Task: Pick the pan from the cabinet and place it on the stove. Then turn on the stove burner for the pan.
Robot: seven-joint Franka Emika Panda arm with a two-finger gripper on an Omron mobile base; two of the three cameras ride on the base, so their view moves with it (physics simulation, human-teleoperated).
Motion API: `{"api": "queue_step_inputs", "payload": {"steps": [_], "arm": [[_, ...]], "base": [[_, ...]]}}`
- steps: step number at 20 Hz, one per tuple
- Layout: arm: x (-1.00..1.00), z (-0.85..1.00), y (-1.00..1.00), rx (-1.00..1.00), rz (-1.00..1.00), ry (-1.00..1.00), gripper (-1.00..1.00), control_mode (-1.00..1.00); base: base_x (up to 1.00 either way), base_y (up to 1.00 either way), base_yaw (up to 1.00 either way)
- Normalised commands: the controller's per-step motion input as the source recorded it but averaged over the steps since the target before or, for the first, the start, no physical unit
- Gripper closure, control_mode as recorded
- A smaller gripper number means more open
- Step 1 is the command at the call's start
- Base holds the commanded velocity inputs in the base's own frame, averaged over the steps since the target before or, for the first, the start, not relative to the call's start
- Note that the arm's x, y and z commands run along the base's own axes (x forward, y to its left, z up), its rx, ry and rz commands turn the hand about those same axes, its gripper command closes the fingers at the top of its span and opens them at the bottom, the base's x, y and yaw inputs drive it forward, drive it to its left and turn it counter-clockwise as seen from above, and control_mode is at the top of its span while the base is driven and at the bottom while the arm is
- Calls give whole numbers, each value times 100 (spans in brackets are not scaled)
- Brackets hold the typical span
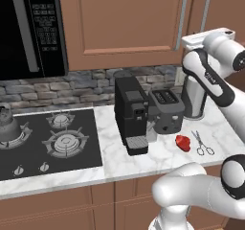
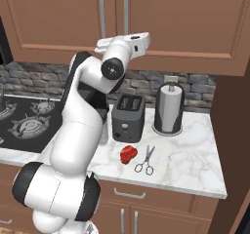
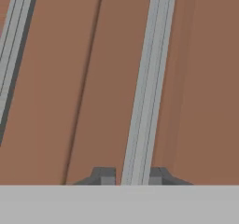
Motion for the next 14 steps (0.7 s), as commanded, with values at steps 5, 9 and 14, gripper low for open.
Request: {"api": "queue_step_inputs", "payload": {"steps": [5, 9, 14], "arm": [[-15, 0, 0, -2, 9, 6, 100, -100], [-58, 0, -11, -1, 4, 1, 100, -100], [-85, 3, -23, -1, 2, 0, 100, -100]], "base": [[0, 0, 0], [0, 0, 0], [0, 0, 0]]}}
